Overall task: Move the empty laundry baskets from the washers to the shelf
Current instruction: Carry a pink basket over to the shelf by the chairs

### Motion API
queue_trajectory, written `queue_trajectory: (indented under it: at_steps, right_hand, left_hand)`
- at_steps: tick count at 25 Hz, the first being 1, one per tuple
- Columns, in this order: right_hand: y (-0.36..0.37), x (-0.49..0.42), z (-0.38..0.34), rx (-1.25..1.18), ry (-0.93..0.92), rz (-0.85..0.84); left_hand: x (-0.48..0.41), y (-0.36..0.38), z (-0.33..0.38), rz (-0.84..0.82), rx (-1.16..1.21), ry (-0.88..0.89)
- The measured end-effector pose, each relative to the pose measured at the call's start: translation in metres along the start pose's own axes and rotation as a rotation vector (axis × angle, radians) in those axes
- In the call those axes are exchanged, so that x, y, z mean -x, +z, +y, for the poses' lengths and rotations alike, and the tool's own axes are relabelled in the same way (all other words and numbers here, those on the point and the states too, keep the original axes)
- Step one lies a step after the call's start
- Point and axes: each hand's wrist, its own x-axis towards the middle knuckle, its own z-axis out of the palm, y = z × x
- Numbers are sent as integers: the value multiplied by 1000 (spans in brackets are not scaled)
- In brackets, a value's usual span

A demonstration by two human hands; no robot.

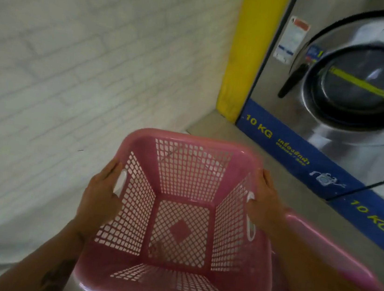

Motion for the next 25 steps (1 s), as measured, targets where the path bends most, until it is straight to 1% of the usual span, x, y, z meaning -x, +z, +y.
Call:
queue_trajectory:
  at_steps: [3, 6, 8, 11, 14, 16, 18, 20, 22, 25]
  right_hand:
    - [-33, 40, -13, -9, -118, -43]
    - [-59, 87, -26, 44, -185, -115]
    - [-70, 122, -35, 74, -305, -143]
    - [-78, 159, -55, 108, -466, -166]
    - [-71, 205, -83, 138, -589, -207]
    - [-63, 247, -100, 128, -673, -222]
    - [-54, 291, -114, 154, -707, -252]
    - [-42, 340, -130, 157, -717, -272]
    - [-23, 399, -144, 151, -798, -306]
    - [2, 489, -161, 131, -900, -343]
  left_hand:
    - [86, -35, 30, 118, -22, -58]
    - [177, -59, 46, 215, -73, -159]
    - [235, -72, 54, 259, -69, -254]
    - [315, -88, 55, 307, -137, -329]
    - [393, -100, 51, 338, -175, -478]
    - [446, -104, 45, 375, -184, -533]
    - [500, -110, 39, 395, -201, -592]
    - [561, -118, 35, 416, -234, -675]
    - [633, -127, 32, 458, -223, -758]
    - [745, -140, 24, 531, -223, -831]
